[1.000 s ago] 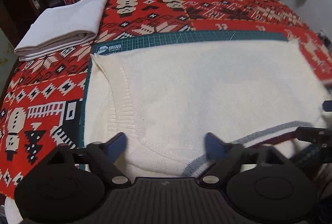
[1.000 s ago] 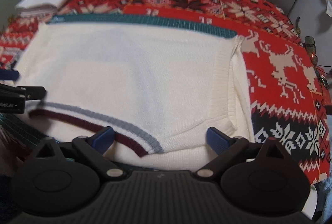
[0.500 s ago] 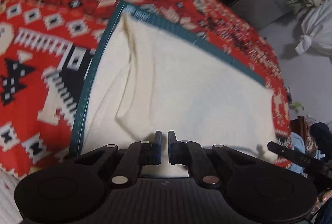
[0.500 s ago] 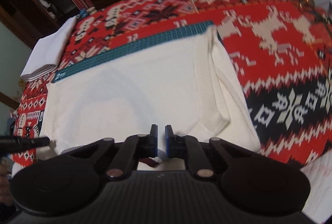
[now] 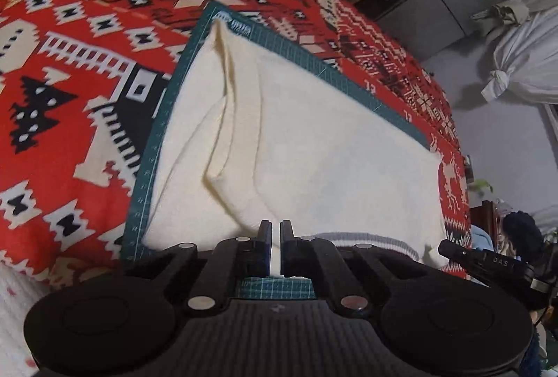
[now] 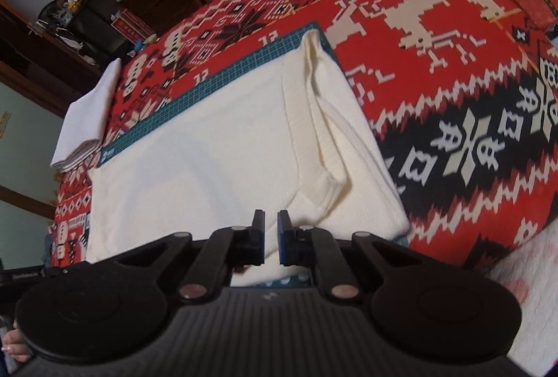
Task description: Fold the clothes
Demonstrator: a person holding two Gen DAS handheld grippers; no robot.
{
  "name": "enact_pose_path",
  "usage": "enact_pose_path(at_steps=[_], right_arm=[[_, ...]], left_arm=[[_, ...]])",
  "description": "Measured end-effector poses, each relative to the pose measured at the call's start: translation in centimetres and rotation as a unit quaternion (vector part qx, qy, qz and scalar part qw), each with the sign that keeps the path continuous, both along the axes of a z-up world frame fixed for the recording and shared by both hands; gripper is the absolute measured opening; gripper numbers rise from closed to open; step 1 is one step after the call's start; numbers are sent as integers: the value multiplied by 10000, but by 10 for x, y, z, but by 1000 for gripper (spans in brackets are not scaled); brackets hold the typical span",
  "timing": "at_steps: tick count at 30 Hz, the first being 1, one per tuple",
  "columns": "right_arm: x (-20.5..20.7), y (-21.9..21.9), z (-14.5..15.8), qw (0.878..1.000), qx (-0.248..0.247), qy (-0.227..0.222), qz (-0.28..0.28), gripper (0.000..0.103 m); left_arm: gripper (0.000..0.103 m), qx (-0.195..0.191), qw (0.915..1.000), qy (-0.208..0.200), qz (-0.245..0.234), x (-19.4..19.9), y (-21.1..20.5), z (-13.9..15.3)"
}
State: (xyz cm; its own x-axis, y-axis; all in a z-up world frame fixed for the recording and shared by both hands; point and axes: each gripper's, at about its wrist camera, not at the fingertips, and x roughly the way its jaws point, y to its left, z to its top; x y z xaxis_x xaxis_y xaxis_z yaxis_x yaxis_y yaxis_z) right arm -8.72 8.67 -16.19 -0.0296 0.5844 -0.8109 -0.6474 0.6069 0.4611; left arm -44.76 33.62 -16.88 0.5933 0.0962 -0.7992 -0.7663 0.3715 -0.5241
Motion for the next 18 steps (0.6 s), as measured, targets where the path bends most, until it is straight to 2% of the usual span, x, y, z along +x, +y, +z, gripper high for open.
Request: enact_pose_path(at_steps=[3, 5, 6, 9, 11, 16, 18], right_arm=[[10, 6, -13, 9997, -172, -36, -141, 8], [16, -1, -22, 9997, -128, 30, -224, 0], [19, -4, -23, 9996, -93, 36, -262, 0], [27, -8, -20, 9993, 10, 14, -377, 0], [33, -11, -18, 9989, 79, 0, -454, 4], [47, -18, -13, 9976, 250, -36, -646, 4], [54, -9, -16, 9976, 253, -16, -642, 3]], left_arm=[[3, 136, 9997, 189, -15, 8, 6, -7], [3, 135, 9993, 353, 24, 6, 11, -16], [3, 127, 9990, 437, 48, 5, 13, -21], [3, 6, 9995, 292, 146, -6, 15, -26], [3, -35, 9996, 221, 178, -11, 14, -27], [3, 113, 9992, 375, 69, -3, 11, -24], [3, 109, 9991, 399, 64, -1, 11, -24]])
